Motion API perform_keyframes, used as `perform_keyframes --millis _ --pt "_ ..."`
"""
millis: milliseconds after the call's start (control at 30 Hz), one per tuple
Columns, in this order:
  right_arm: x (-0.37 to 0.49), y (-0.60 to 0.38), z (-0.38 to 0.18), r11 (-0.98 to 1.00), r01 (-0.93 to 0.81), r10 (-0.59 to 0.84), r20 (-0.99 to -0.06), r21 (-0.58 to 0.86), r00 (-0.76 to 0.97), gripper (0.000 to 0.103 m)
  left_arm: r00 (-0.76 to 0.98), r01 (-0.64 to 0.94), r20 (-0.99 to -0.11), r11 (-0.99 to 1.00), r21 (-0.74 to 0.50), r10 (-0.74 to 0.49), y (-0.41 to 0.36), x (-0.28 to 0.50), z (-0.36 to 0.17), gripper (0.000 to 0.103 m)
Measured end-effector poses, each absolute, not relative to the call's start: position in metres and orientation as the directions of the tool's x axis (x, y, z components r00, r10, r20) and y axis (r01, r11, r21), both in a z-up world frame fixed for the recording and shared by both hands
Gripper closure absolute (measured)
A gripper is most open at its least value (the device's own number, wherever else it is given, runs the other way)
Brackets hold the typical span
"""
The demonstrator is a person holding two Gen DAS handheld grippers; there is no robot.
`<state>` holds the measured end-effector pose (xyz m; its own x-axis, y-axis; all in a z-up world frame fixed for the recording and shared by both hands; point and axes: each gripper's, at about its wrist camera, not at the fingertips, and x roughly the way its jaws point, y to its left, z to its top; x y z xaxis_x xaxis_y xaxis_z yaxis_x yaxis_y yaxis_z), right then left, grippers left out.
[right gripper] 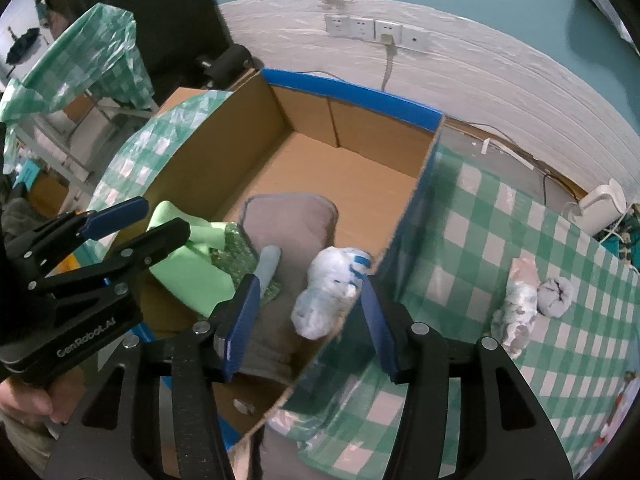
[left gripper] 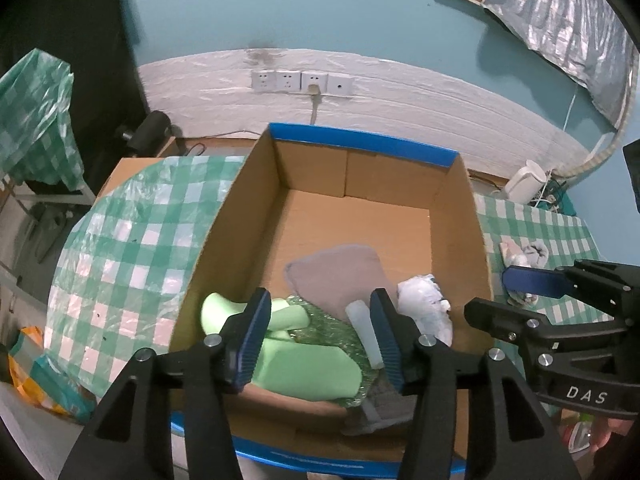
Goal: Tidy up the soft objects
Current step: 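Open left tool dropping green sheet into box while right tool releases white tube, then move both tools from the box toward the foil bundle and grey sock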
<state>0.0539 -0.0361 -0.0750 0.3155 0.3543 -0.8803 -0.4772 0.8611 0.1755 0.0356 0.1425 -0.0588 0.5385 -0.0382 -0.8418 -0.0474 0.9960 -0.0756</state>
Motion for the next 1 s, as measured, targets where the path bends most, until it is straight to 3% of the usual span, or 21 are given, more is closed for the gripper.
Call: perform_keyframes --millis 167,1000 --pt "0.055 -0.052 -0.074 0.874 -0.457 0.342 -0.880 0.167 0.331 0.045 0.546 -0.016 -0.836 0.997 -0.077 -0.056 0.129 0.035 -0.056 0.050" --pt "0.046 -0.147 -0.079 0.927 -0.337 0.295 -0.872 0.163 0.390 0.042 0.546 0.157 -0.833 0.988 -0.003 -0.090 0.036 0.023 -0.046 0.050"
